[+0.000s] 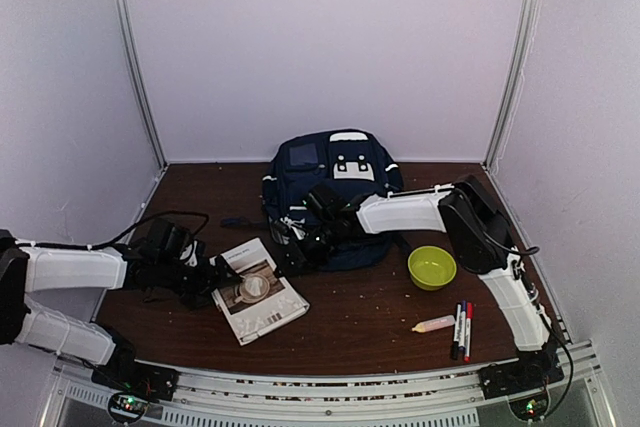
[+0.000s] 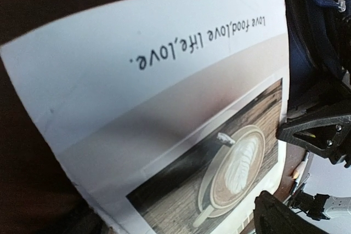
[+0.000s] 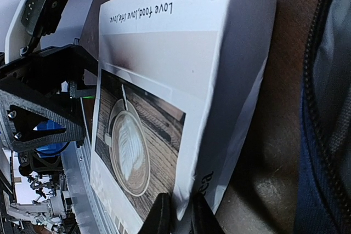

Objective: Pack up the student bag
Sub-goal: Grab the book at the center of the board.

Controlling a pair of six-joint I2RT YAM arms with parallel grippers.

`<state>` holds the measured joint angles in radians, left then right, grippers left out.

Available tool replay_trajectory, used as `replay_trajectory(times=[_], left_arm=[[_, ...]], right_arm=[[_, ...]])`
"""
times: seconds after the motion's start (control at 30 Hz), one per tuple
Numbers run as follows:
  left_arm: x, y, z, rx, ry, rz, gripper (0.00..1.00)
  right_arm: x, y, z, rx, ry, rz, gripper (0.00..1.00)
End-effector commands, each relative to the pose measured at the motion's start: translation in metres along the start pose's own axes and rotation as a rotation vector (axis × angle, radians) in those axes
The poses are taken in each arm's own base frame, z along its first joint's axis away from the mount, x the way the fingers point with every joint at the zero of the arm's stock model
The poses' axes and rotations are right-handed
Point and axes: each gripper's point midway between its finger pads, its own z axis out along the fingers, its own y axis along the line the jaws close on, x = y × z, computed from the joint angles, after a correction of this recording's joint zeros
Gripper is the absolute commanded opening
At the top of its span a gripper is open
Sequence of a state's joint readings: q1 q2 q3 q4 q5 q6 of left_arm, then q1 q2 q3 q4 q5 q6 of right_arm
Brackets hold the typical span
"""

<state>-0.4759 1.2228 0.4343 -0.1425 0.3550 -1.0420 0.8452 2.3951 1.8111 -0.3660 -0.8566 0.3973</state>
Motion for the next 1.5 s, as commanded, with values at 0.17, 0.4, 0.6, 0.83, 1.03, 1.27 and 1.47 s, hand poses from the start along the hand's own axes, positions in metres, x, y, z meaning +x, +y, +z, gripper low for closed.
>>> replay_trajectory(times=[0.17,0.4,0.6,0.83,1.03,1.27,1.47], left_arm=[[-0.003,-0.015,0.021,0.013,0.017,0.013,0.87],[0.004,0.003,0.014,-0.098,0.044,0.018,0.88],[0.020,0.014,-0.029,-0.115,-0.016,-0.030,0.87],[0.044,-0.014,-0.030,0.094,0.048,-0.031,0.73],[0.058,-0.025,-0.019,0.126,0.132,-0.009,0.56],[0.068,-0.024,-0.009,0.152,0.177,-0.042,0.33],[0.069,-0.025,-0.005,0.172,0.181,-0.089,0.26]], right_arm=[[0.014,-0.045,-0.007,0.057,-0.008,0.098,0.20],[-0.005,0.019,-0.018,-0.124,-0.049,0.019,0.39],[0.005,0.010,-0.015,-0.089,-0.024,0.046,0.40],[0.015,0.003,-0.009,-0.092,-0.002,0.071,0.40],[0.016,0.005,-0.010,-0.093,0.000,0.061,0.40],[0.017,0.003,-0.009,-0.092,0.001,0.066,0.40],[0.018,0.000,-0.006,-0.096,0.007,0.077,0.40]])
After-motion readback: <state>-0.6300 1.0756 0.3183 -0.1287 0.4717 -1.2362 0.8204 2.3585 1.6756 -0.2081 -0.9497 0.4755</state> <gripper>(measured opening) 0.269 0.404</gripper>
